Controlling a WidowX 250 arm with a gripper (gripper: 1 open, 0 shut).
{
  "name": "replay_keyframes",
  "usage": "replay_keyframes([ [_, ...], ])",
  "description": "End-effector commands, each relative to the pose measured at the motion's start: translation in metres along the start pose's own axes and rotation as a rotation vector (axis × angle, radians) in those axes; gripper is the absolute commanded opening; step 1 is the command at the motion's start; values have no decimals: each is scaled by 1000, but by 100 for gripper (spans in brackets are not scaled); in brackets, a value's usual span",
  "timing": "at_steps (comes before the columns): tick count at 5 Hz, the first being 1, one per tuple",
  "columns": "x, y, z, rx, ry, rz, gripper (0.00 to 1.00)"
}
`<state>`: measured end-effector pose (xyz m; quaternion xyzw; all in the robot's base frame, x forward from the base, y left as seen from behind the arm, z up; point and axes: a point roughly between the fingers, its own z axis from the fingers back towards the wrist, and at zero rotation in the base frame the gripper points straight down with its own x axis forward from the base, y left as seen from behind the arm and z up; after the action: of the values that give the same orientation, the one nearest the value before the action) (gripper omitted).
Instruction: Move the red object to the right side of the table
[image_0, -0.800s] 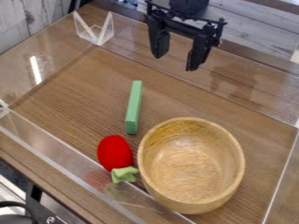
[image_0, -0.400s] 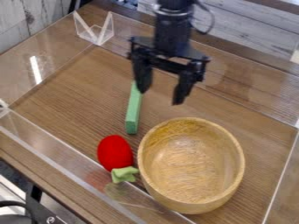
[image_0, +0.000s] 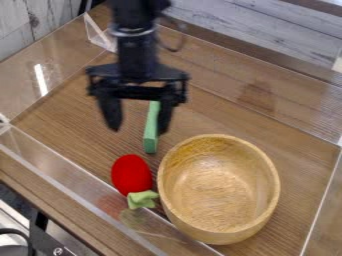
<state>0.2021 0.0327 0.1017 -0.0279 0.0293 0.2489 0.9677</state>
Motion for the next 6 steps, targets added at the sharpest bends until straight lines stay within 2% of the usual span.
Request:
replay_keyframes([
  [1,-7,15,0,-49,-42,152,100],
  [2,-10,23,-8,-80,-47,270,100],
  [3,-10,27,-18,-96,-49,346,100],
  [6,-5,31,-48,-112,-41,452,100],
])
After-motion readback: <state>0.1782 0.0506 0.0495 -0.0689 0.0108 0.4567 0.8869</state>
